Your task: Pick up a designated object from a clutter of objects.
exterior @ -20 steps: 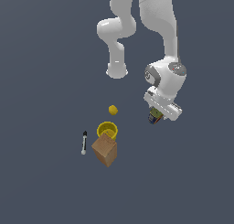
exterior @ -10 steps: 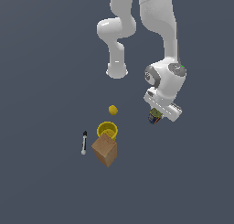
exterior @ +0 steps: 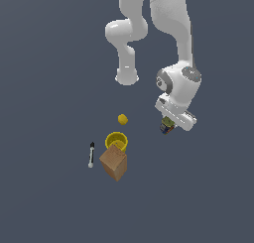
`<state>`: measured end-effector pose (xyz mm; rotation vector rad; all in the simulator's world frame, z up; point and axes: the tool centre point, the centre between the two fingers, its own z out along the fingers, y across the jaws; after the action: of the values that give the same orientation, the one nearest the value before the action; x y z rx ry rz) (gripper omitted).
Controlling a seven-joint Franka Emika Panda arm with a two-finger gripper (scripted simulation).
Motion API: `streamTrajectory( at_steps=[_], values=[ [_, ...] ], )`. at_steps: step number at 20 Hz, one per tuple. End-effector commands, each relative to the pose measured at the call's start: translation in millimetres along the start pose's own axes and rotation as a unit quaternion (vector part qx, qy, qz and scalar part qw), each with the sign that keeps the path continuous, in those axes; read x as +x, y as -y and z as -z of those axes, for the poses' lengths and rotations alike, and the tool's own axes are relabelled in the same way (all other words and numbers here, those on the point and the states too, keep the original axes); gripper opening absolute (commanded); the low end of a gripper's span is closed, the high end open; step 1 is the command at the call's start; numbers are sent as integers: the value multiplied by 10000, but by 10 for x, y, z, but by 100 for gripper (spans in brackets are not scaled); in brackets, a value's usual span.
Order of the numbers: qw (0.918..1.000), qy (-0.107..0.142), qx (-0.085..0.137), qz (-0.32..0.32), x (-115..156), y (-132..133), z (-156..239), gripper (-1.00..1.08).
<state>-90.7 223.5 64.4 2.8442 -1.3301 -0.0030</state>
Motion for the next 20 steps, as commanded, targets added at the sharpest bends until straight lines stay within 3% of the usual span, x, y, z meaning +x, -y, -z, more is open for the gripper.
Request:
streamTrajectory(
  at_steps=[1,10,20],
  values=[
    [10000,-6,20,-3,55,-16,81,-100],
    [10000,-3,19,-1,404,-228,556,-100],
    [10000,19,30,2,1043,-608,1441,-100]
  ],
)
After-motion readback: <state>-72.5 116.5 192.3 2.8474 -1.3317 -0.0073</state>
